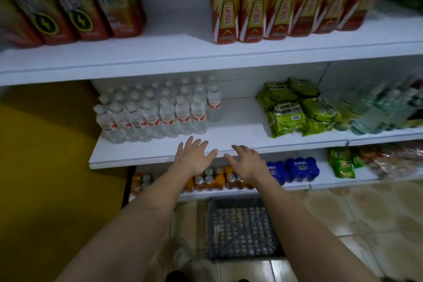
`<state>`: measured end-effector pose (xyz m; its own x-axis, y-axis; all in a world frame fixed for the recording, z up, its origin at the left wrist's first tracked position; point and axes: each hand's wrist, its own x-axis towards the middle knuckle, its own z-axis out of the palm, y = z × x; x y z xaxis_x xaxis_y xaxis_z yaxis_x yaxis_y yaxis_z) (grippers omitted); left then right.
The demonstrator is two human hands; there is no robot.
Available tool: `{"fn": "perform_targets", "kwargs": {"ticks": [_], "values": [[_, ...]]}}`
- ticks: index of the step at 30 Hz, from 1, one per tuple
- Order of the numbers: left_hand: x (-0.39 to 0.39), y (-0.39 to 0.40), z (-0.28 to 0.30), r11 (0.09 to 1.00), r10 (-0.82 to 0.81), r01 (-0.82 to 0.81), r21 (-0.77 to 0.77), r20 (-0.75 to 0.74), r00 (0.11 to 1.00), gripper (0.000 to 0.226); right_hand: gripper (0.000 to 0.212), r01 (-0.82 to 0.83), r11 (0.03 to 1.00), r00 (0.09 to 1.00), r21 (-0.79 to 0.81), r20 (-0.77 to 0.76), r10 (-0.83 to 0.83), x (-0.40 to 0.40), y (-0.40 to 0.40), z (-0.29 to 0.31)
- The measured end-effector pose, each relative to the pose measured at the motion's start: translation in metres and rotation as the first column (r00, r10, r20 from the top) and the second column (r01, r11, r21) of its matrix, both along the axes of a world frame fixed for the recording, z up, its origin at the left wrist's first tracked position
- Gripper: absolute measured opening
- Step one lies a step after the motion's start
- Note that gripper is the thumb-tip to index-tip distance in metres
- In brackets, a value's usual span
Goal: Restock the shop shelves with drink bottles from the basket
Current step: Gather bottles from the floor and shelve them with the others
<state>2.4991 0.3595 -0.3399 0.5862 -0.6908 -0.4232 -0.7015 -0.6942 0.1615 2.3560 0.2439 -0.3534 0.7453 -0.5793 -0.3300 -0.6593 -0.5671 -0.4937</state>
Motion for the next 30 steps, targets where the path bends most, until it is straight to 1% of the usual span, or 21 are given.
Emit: {"fn": "perform_targets", "kwargs": {"ticks": [3,6,7,10,19,25,30], "values": [[-0.034,0.022,0.009,1.000,-0.016,0.016,0.011,-0.011,1.000,0.070,0.066,0.051,0.998,0.998,0.022,-0.045,-0.050,-0.042,0.018,0.013],[-0.063,0.036,0.018,0.999,-0.052,0.052,0.014,-0.014,0.999,0.073,0.076,0.054,0.998,0.993,0.013,-0.104,-0.052,-0.080,0.036,0.020],[-0.071,0.040,0.022,0.998,-0.065,0.065,0.015,-0.013,0.998,0.074,0.075,0.068,0.997,0.990,0.023,-0.123,-0.065,-0.091,0.043,0.024],[-0.094,0.050,0.030,0.995,-0.100,0.100,0.024,-0.010,0.995,0.074,0.064,0.153,0.987,0.983,0.046,-0.114,-0.147,-0.114,0.065,0.035],[-0.154,0.086,0.035,0.969,-0.247,0.246,-0.015,-0.032,0.969,0.070,0.066,0.314,0.949,0.945,0.012,-0.103,-0.311,-0.170,0.130,0.049],[-0.209,0.089,0.035,0.918,-0.393,0.393,-0.053,0.004,0.920,0.066,0.064,0.445,0.895,0.888,-0.005,-0.123,-0.442,-0.229,0.152,0.059],[-0.267,0.060,0.033,0.852,-0.521,0.522,-0.044,0.025,0.853,0.068,0.068,0.527,0.849,0.839,-0.039,-0.140,-0.527,-0.294,0.147,0.062]]}}
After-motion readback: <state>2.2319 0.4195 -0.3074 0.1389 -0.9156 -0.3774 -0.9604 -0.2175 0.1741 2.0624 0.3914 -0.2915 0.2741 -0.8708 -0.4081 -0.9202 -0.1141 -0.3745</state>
